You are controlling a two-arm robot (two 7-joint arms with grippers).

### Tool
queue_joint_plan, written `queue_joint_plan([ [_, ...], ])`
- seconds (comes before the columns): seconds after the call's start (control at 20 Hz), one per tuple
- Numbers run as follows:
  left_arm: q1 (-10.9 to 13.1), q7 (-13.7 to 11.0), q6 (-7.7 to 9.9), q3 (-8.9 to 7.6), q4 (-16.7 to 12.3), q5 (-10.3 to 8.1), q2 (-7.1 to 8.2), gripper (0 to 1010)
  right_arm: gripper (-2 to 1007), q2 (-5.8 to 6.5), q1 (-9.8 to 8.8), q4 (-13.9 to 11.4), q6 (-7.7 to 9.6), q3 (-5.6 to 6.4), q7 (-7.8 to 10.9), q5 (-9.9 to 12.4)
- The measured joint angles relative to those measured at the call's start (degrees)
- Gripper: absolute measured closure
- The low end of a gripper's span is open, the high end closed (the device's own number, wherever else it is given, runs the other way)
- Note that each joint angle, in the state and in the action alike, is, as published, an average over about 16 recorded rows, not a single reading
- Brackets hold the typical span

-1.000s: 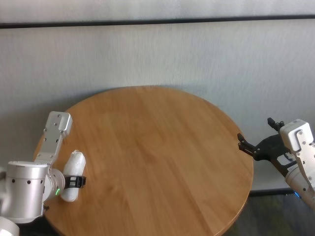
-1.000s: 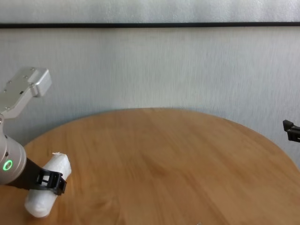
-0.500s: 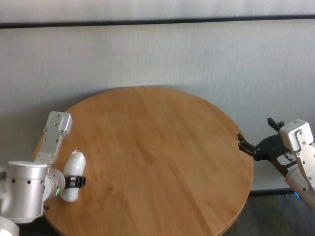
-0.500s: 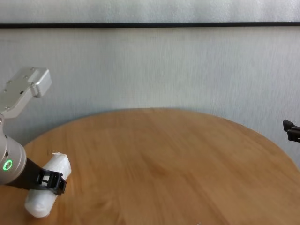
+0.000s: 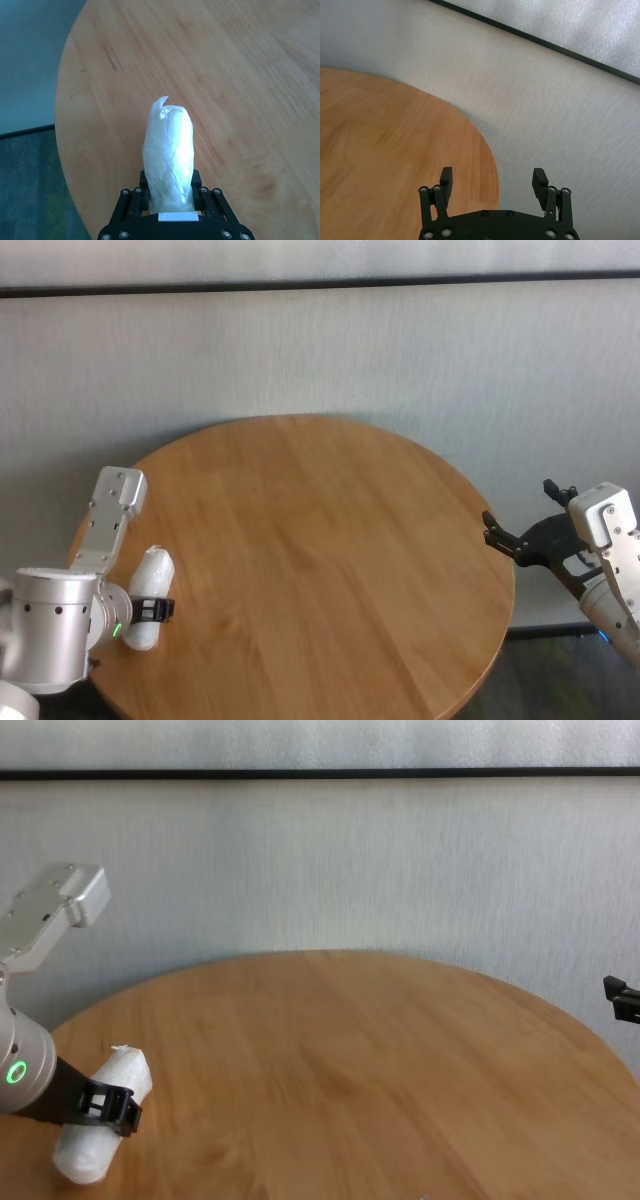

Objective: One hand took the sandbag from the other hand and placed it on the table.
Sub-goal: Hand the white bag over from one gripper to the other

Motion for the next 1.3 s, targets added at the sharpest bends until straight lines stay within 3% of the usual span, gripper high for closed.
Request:
queue_joint_plan([
  [0.45, 0.04, -0.61, -0.49, 0.23, -0.19, 0.23, 0.21, 515, 2, 0.0, 0.0, 0.0, 0.0, 0.0, 0.0, 0.0],
  [0.75, -0.05, -3.56, -2.45, 0.69, -0.73, 0.33, 1.01, 515, 2, 0.0, 0.0, 0.0, 0.0, 0.0, 0.0, 0.0],
  [1.0, -0.61, -8.62, -6.4, 2.16, -1.43, 0.78, 2.51, 515, 2, 0.0, 0.0, 0.0, 0.0, 0.0, 0.0, 0.0],
  [1.3, -2.06, -17.45, -13.48, 4.78, -2.21, 1.15, 4.61, 515, 2, 0.0, 0.0, 0.0, 0.0, 0.0, 0.0, 0.0],
])
